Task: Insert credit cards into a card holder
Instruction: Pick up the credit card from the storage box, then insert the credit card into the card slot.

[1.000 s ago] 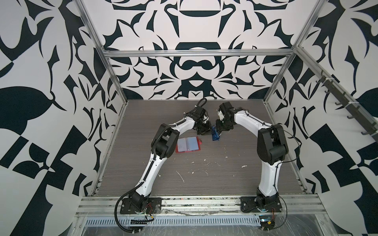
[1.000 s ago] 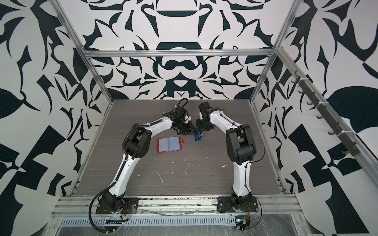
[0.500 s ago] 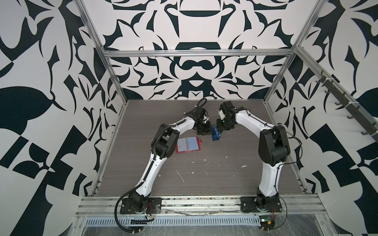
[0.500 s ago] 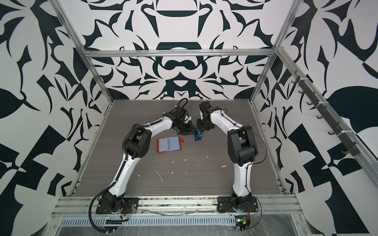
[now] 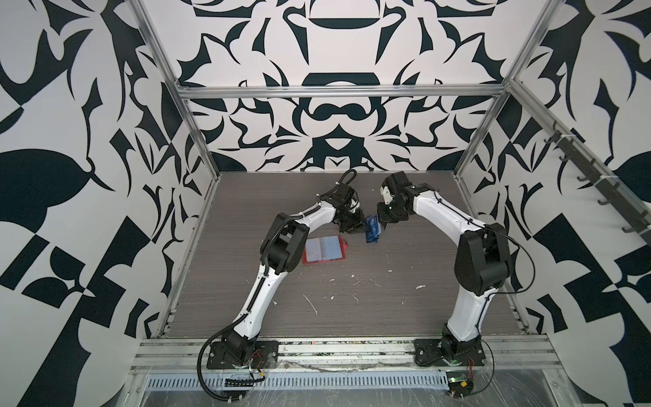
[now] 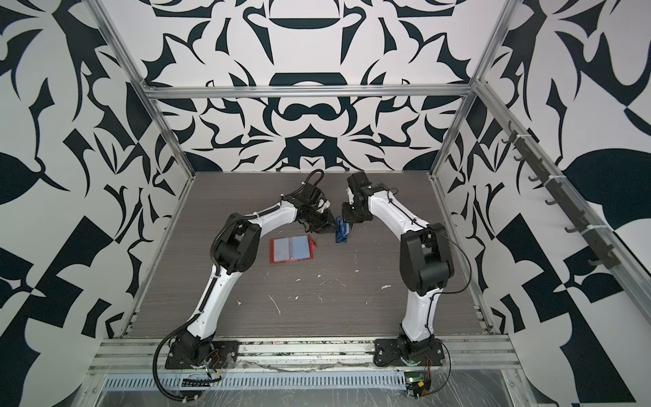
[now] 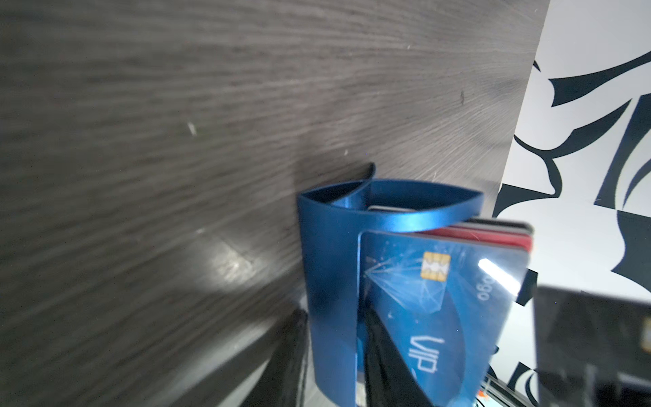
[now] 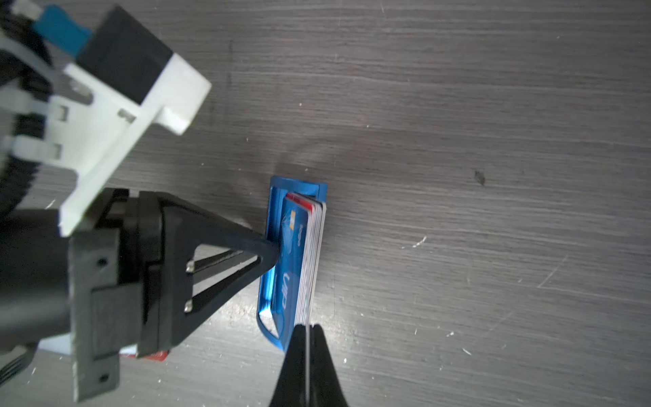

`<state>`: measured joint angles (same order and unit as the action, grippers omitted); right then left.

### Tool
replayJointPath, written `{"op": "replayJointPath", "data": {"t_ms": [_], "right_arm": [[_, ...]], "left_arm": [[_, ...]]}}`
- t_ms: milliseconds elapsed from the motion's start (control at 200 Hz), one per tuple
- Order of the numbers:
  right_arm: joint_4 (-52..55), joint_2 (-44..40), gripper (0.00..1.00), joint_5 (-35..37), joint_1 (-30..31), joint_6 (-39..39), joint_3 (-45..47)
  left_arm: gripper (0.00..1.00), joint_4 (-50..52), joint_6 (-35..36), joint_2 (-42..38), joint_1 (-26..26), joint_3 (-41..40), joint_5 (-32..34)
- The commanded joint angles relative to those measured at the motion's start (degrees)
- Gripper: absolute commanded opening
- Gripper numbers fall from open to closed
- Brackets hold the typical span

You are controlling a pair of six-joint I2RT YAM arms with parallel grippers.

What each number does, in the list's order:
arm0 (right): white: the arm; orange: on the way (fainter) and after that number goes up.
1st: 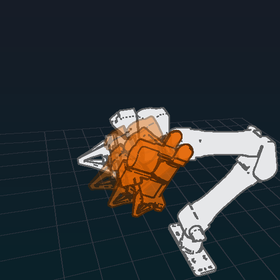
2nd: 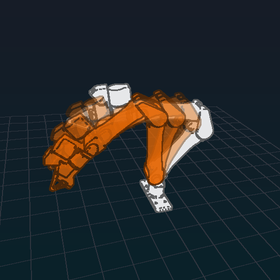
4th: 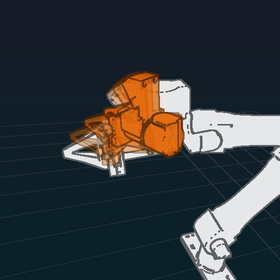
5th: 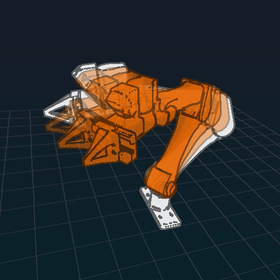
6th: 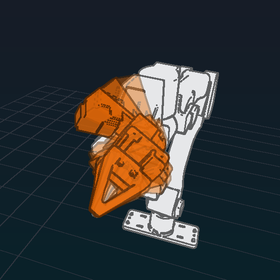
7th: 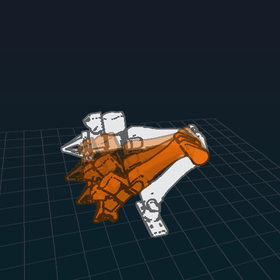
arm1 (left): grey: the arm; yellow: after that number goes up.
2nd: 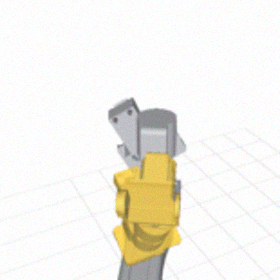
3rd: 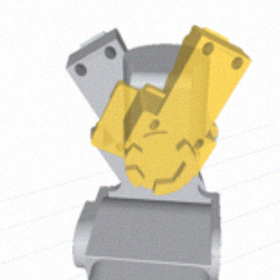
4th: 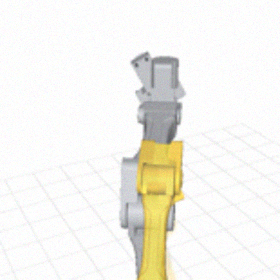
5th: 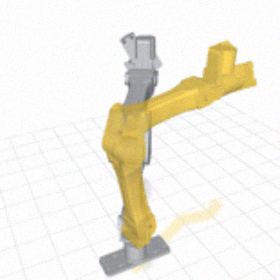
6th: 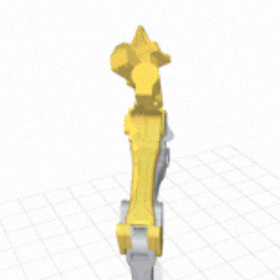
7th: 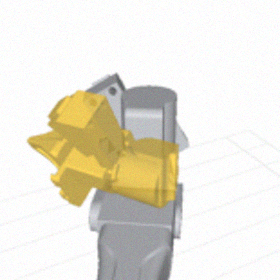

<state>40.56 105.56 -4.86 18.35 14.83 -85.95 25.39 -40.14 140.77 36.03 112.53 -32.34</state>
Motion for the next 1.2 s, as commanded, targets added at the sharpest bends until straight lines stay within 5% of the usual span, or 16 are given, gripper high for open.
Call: {"op": "replayJointPath", "data": {"t_ms": [0, 350, 765, 950, 1190], "right_arm": [[-3.1, -5.7, 0.00, -2.5, -0.2, 1.1, 2.8], [-16.2, -15.3, 0.00, -15.4, 0.1, 6.8, 16.3], [-27.4, -11.9, 0.00, -20.9, 7.8, 12.8, 20.3], [-32.1, -6.7, 0.00, -22.6, 11.8, 15.6, 18.6], [-38.7, -1.2, 0.00, -24.0, 15.0, 19.7, 18.4]], "left_arm": [[0.37, 4.1, 2.2, -3.8, 0.2, -1.2, -0.4], [0.43, 2.5, 8.1, -23.9, -1.8, -16.9, 4.6], [0.44, -2.1, 8.8, -49.1, -16.7, -49.1, 9.7], [0.47, -5.5, 8.0, -53.5, -22.1, -58.7, 8.5], [0.47, -10.5, 7.0, -51.3, -22.5, -64.4, 7.1]]}}
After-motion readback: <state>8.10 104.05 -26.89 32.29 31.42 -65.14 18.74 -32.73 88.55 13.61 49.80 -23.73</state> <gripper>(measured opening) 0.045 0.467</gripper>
